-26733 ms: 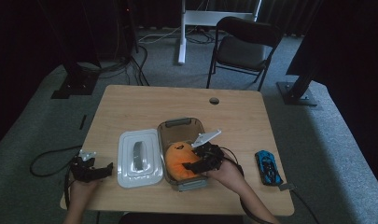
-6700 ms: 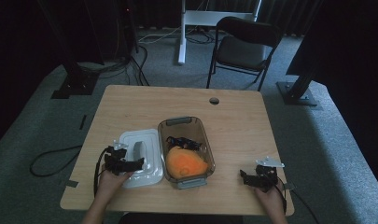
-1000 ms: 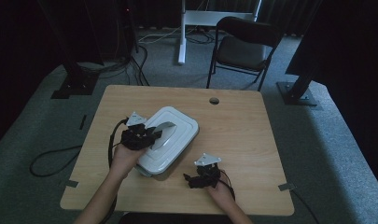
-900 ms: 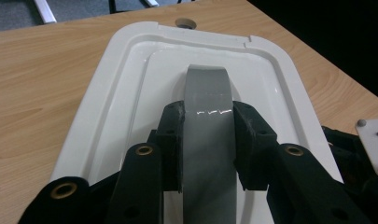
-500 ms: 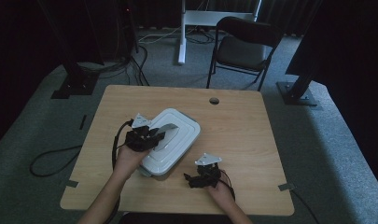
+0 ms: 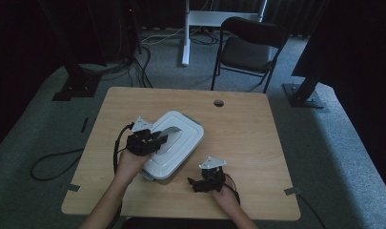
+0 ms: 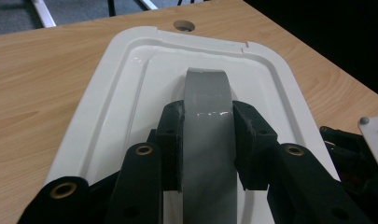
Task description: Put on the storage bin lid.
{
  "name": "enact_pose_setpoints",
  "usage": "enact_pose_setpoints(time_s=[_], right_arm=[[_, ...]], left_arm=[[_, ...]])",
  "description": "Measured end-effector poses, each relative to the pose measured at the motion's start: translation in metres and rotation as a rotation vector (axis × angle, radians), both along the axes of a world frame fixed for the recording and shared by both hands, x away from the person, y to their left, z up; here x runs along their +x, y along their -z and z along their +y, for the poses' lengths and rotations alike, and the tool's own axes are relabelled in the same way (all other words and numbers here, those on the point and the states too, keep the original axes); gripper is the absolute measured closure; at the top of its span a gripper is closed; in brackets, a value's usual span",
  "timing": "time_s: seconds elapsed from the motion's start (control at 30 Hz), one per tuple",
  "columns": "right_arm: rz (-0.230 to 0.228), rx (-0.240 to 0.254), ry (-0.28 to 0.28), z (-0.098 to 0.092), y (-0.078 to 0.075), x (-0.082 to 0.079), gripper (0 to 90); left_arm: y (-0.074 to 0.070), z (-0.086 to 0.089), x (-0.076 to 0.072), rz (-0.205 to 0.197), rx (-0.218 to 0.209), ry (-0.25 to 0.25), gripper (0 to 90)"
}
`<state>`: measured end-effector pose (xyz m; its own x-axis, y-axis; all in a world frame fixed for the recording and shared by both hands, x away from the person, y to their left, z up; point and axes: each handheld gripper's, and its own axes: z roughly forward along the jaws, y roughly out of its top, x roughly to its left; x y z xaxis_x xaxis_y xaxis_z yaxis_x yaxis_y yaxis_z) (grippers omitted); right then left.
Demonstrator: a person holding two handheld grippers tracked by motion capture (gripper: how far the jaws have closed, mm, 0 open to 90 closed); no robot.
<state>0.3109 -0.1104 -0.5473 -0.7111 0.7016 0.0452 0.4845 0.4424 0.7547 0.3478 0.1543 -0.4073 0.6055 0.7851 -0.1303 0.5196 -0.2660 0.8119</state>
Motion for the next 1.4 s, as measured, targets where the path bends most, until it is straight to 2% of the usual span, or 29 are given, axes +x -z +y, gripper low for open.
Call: enact_pose_setpoints(time_s=[0.03, 0.1, 0.17, 0.23, 0.3, 0.33, 0.37, 0.4, 0.43, 0.57, 0.63, 0.7, 0.77, 0.8, 0.83, 1.03, 1.17, 1.33, 1.4], right_arm=[[-0.002, -0.002, -0.002, 0.0, 0.0, 0.0, 11.4], [-0.001, 0.0, -0.003, 0.0, 0.0, 0.0, 11.4], [0.0, 0.003, -0.002, -0.001, 0.0, 0.0, 11.4], [0.003, 0.008, 0.0, -0.001, -0.001, 0.001, 11.4], [0.003, 0.009, 0.002, -0.001, -0.001, 0.001, 11.4], [0.003, 0.011, 0.001, -0.002, -0.001, 0.001, 11.4], [0.003, 0.012, 0.001, -0.002, -0.001, 0.001, 11.4], [0.002, 0.011, 0.002, -0.002, -0.001, 0.001, 11.4], [0.005, 0.014, 0.002, -0.002, -0.002, 0.001, 11.4], [0.012, 0.022, 0.002, -0.003, -0.003, 0.002, 11.4], [0.008, 0.016, 0.003, -0.003, -0.004, 0.002, 11.4], [0.009, 0.019, 0.002, -0.003, -0.004, 0.002, 11.4], [0.007, 0.018, 0.002, -0.004, -0.004, 0.002, 11.4], [0.008, 0.019, 0.002, -0.004, -0.004, 0.002, 11.4], [0.008, 0.017, 0.002, -0.003, -0.005, 0.002, 11.4], [0.01, 0.016, 0.0, -0.004, -0.005, 0.002, 11.4], [0.008, 0.01, -0.001, -0.003, -0.004, 0.002, 11.4], [0.008, 0.007, -0.003, -0.003, -0.004, 0.002, 11.4], [0.009, 0.009, -0.001, -0.003, -0.004, 0.002, 11.4]], left_arm=[[0.0, 0.0, 0.0, -0.008, 0.017, 0.002, 65.4], [0.001, 0.0, -0.001, -0.031, 0.04, -0.021, 52.3], [0.001, 0.002, -0.001, -0.036, 0.054, -0.054, 39.5], [0.001, 0.006, -0.001, -0.034, 0.051, -0.047, 37.8], [0.001, 0.011, 0.0, -0.028, 0.047, -0.032, 30.2], [0.001, 0.013, 0.0, -0.032, 0.04, -0.025, 29.3], [0.001, 0.016, 0.0, -0.033, 0.034, -0.026, 27.3], [0.0, 0.017, 0.0, -0.033, 0.042, -0.048, 24.2], [0.0, 0.019, 0.0, -0.03, 0.045, -0.056, 17.9], [0.001, 0.026, 0.0, -0.035, 0.028, -0.043, 10.1], [0.002, 0.03, 0.0, -0.042, 0.007, -0.049, 9.5], [0.004, 0.034, 0.0, -0.062, 0.026, -0.081, 9.5], [0.005, 0.041, 0.001, -0.06, 0.02, -0.092, 9.1], [0.006, 0.044, 0.001, -0.058, 0.025, -0.097, 6.4], [0.007, 0.047, 0.002, -0.053, 0.031, -0.111, 0.0], [0.011, 0.068, 0.002, -0.072, 0.013, -0.173, 0.4], [0.017, 0.081, 0.003, -0.06, 0.013, -0.188, 0.3], [0.028, 0.096, 0.006, -0.075, -0.002, -0.211, 0.4], [0.032, 0.1, 0.007, -0.071, 0.013, -0.231, 0.4]])
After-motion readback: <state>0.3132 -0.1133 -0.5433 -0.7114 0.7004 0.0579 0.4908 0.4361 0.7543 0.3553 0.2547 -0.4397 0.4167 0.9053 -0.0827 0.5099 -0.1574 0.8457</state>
